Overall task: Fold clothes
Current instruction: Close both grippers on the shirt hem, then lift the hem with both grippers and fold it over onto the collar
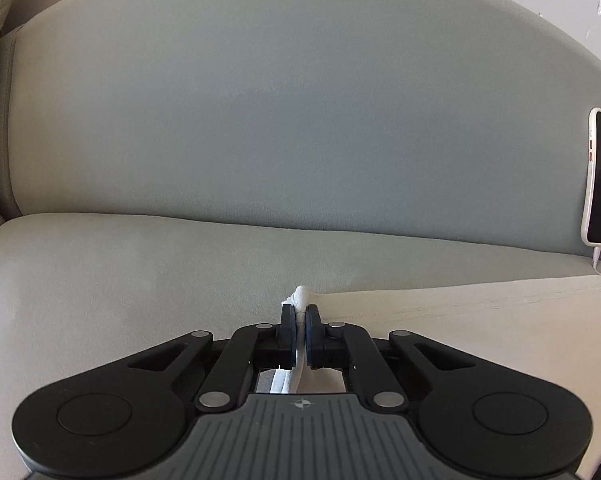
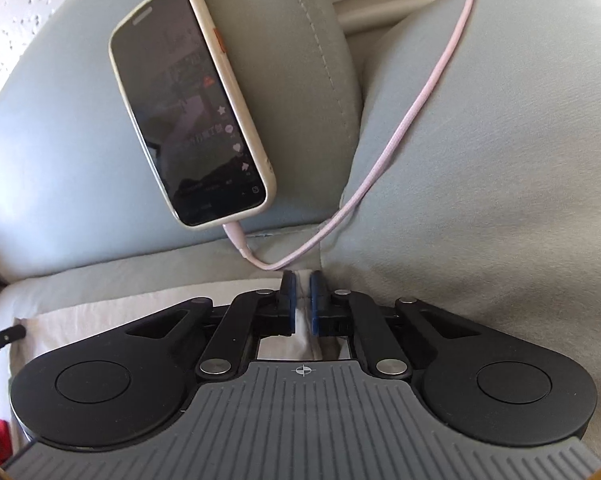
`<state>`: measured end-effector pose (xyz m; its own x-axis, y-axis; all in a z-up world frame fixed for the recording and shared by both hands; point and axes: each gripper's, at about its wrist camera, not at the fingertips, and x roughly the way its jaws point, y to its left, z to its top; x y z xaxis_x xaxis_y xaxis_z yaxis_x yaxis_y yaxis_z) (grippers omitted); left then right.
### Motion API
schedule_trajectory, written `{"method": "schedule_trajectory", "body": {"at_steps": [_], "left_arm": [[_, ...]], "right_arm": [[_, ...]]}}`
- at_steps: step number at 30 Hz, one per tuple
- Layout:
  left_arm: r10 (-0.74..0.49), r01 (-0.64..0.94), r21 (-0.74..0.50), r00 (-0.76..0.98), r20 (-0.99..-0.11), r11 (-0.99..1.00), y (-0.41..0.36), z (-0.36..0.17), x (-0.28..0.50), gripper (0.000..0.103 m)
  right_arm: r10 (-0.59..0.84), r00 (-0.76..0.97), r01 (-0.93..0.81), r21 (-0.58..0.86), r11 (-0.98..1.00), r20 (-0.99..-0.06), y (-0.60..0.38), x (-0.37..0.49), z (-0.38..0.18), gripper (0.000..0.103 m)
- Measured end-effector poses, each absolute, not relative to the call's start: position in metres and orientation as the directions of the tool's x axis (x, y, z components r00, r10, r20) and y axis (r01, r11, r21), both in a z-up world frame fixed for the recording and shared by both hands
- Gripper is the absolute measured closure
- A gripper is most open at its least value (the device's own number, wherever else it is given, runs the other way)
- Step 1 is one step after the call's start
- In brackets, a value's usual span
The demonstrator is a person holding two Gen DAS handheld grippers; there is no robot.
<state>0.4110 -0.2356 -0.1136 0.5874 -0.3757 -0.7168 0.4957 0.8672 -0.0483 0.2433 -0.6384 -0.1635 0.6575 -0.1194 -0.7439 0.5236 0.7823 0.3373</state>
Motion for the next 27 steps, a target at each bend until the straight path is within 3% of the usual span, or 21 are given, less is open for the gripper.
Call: {"method": "schedule_trajectory", "body": {"at_steps": [5,14,18,27], "left_arm": [[-0.386,0.478,-0.072,0.601,-0.700,0.875,-0.217,-0.081,0.387,0.100],[-0.457,0.372,-0.280,0.575,-0.679,0.885,-0.125,-0.008,0.302,0.100],[-0.460,0.292,-0.356,0.557,-0.691,0.888,-0.076,-0.002,0.253,0.101],[-0.421,0.330,-0.271,0.580,-0.697,0.904,-0.053,-0.024,0.151,0.101]], "right_arm": [[-0.158,0.676,0.560,0.362,0.745,-0.720,-0.628,0.216,-0.137,0.097],[-0.103,0.723,0.577,0.515,0.634,-0.683,-0.603,0.104,-0.073,0.097],[-0.058,0.727,0.578,0.564,0.589,-0.685,-0.569,0.040,-0.055,0.097],[0.021,0.684,0.589,0.570,0.573,-0.729,-0.506,-0.063,-0.061,0.097]]}}
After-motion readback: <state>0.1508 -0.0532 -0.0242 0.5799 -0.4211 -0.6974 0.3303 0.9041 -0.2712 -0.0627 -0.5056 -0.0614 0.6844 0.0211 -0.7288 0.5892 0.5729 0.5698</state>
